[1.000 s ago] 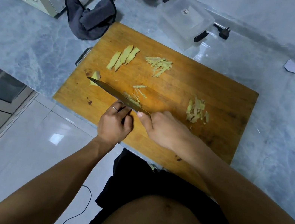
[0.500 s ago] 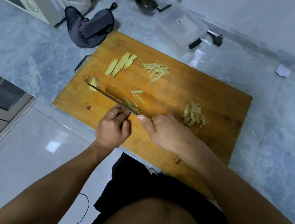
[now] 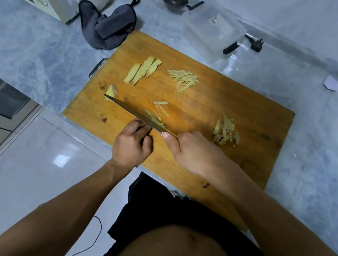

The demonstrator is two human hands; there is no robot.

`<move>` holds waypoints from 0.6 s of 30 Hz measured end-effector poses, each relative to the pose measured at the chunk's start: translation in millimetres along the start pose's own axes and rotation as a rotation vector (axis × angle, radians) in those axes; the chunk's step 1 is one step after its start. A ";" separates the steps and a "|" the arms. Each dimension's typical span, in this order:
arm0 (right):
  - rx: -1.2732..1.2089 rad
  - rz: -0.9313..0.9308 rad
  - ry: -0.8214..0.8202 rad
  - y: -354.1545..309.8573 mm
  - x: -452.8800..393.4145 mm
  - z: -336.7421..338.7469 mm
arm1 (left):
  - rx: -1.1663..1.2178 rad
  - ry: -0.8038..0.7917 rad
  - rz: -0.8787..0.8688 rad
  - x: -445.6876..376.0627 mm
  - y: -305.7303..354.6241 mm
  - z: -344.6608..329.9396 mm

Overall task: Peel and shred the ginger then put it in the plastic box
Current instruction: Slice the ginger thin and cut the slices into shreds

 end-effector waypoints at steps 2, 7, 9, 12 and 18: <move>0.007 -0.010 -0.001 1.6 -0.9 -2.4 | 0.003 0.016 -0.004 -1.7 2.2 2.6; 0.015 -0.015 -0.002 -0.2 -9.5 -8.5 | 0.002 0.020 0.004 -1.0 3.0 2.4; 0.025 -0.014 -0.004 -0.8 -11.9 -9.4 | 0.001 0.013 0.014 -0.1 1.6 1.4; 0.017 -0.008 0.004 1.1 -13.3 -12.6 | -0.008 -0.002 0.018 1.2 -1.4 0.6; -0.041 0.006 0.050 7.0 -9.6 -5.9 | -0.002 -0.020 0.001 2.9 -1.4 -2.1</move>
Point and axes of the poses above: each hand's wrist, its own x-axis away from the middle knuckle, its own z-axis out of the back of the hand, y = z × x, the point moved 8 cm from there along -x, towards the middle knuckle, and after that the axes turned 4 degrees about -z, right-handed, at the moved point
